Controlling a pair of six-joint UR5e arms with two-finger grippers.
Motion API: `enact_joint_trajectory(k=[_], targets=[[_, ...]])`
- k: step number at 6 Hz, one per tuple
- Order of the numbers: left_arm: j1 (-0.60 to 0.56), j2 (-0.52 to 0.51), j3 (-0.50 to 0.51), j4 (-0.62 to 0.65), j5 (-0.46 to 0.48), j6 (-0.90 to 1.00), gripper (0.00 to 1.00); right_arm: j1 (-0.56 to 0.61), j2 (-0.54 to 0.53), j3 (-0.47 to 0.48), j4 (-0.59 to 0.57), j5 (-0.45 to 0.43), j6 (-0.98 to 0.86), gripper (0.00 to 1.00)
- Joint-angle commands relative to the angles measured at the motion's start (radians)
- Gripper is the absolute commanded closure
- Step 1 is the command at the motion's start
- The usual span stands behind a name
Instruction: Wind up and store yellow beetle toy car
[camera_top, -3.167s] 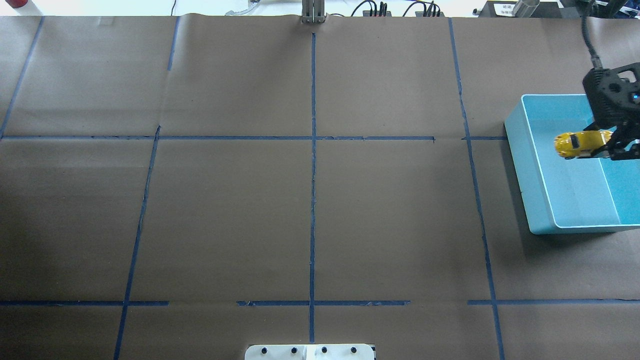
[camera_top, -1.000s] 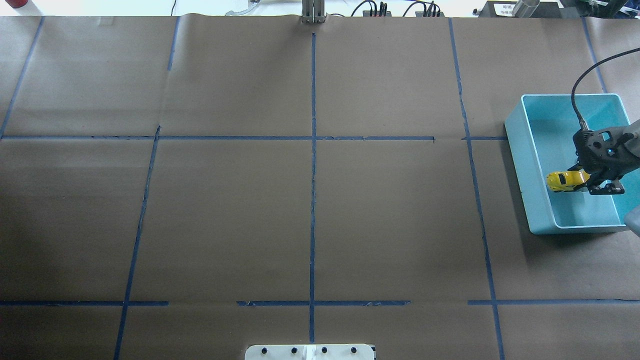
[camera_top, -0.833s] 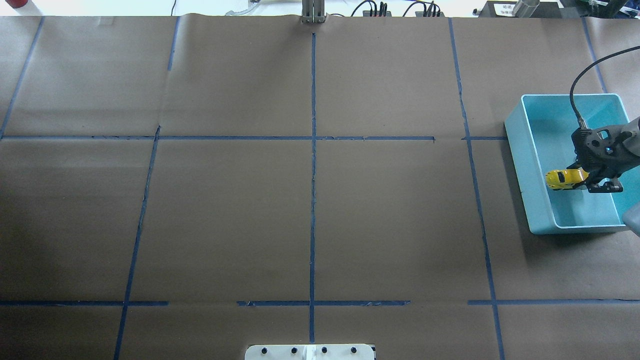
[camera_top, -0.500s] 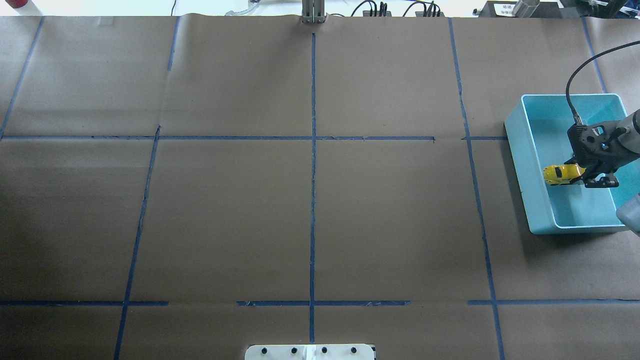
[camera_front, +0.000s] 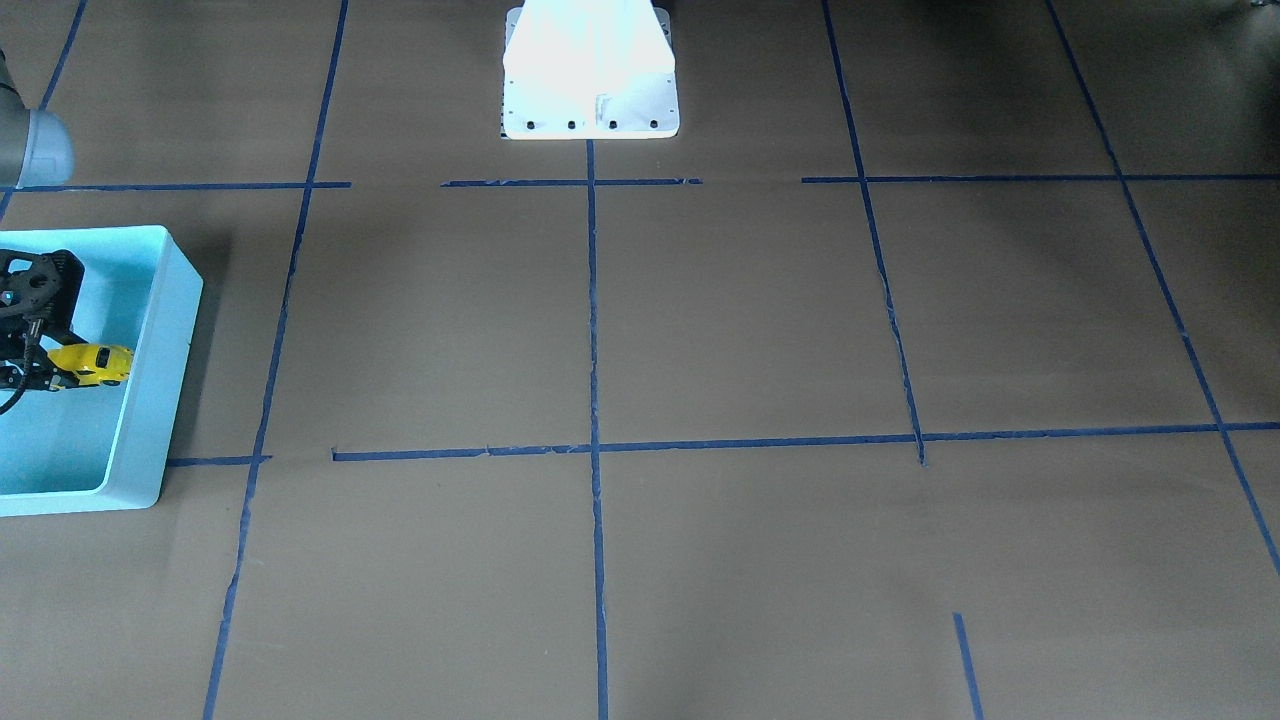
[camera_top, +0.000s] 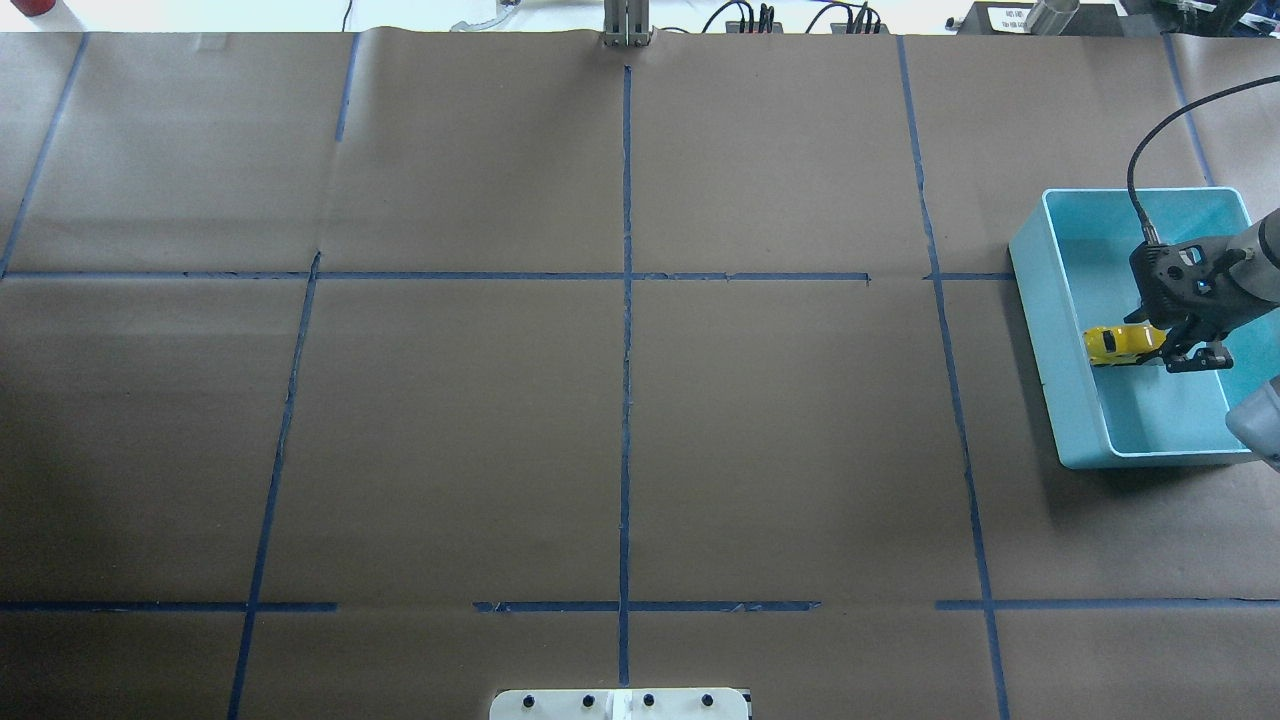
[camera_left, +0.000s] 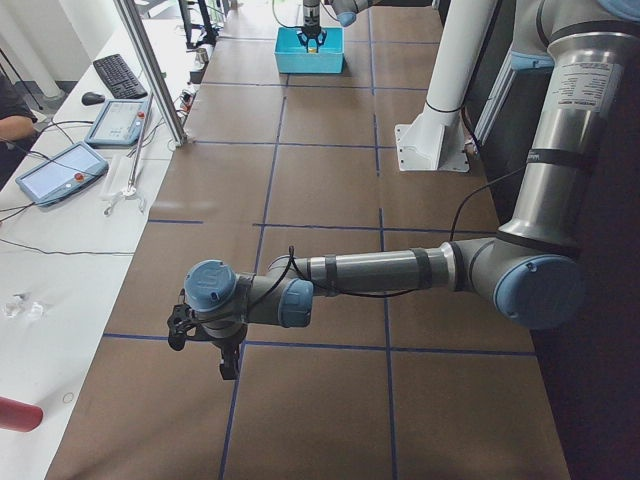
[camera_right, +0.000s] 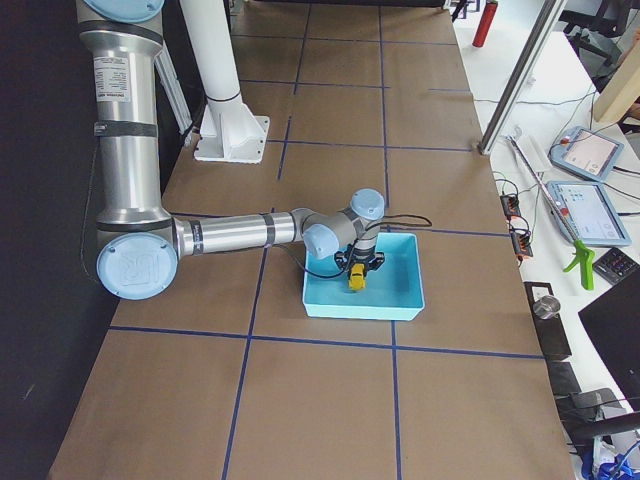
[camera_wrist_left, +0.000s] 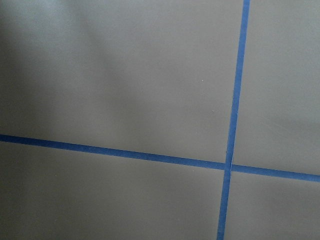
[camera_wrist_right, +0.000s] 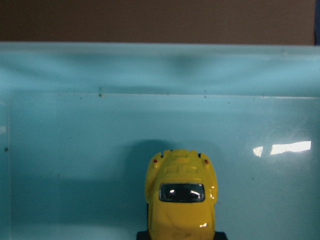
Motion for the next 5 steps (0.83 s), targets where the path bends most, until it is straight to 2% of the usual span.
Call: enact_joint_trajectory(k=[1,2,3,4,5], targets=[[0.000,0.000,0.002,-0.005,0.000,0.000,0.00,0.012,-0.001,0.003,0.000,0.001,0.000,0.00],[0.000,0.000,0.002,-0.005,0.000,0.001,0.00,0.062,0.010,0.013,-0.012,0.015,0.003,0.00],[0.000,-0.001,0.002,-0.005,0.000,0.000,0.00,0.163,0.010,0.070,-0.084,0.053,0.005,0.00],[0.000,0.000,0.002,-0.005,0.000,0.001,0.00,0.225,0.015,0.182,-0.277,0.061,0.012,0.00],[0.000,0.000,0.002,-0.005,0.000,0.001,0.00,0.298,0.059,0.238,-0.434,0.062,0.090,0.00]])
